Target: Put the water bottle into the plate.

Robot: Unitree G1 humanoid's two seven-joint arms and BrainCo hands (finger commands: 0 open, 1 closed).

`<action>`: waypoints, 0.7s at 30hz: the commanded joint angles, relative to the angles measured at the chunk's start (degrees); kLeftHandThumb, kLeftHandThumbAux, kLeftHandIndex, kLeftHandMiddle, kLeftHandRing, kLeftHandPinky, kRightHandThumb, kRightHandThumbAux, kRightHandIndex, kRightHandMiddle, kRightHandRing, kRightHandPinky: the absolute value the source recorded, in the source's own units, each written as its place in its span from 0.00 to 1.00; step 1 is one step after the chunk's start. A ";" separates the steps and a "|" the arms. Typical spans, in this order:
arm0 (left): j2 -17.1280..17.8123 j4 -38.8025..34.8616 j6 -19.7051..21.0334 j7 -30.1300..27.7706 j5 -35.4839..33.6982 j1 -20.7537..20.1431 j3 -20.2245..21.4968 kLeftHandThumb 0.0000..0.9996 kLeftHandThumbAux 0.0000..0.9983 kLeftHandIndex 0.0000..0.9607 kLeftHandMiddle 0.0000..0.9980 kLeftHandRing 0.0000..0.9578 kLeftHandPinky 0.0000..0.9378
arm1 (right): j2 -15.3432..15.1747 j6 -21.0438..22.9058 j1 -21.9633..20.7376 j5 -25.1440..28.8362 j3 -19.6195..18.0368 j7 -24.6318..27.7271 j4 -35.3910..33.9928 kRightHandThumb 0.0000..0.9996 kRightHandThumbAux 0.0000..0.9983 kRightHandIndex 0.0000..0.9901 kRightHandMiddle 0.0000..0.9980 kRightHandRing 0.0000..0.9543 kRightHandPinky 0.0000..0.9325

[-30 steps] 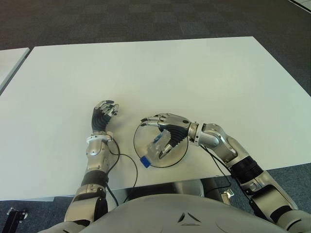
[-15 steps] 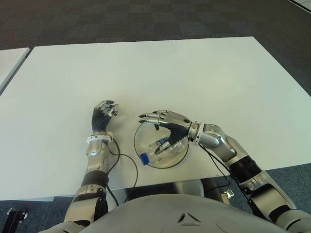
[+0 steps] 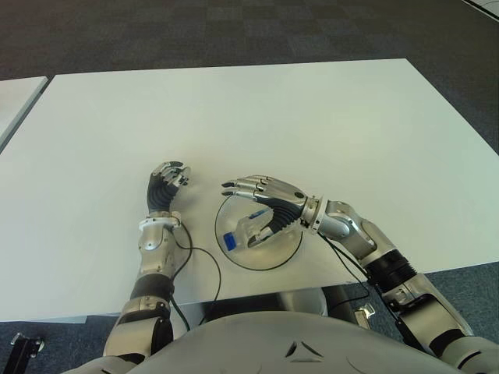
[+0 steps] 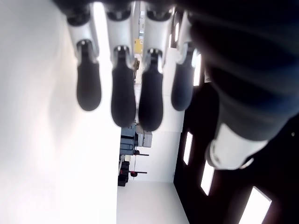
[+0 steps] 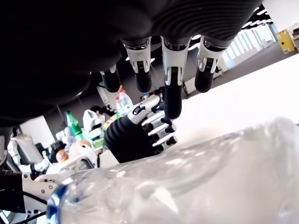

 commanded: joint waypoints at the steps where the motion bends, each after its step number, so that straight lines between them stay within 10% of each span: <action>1: -0.58 1.33 2.11 0.59 0.06 2.11 0.22 0.71 0.71 0.45 0.60 0.60 0.60 | 0.24 -0.92 -0.32 -0.09 -0.87 -1.35 0.72 0.02 0.37 0.00 0.00 0.00 0.00; 21: -0.49 2.05 2.30 0.43 -0.27 1.82 0.48 0.71 0.71 0.45 0.60 0.61 0.61 | -0.61 3.98 0.36 9.46 -8.87 0.14 2.37 0.00 0.34 0.00 0.00 0.00 0.00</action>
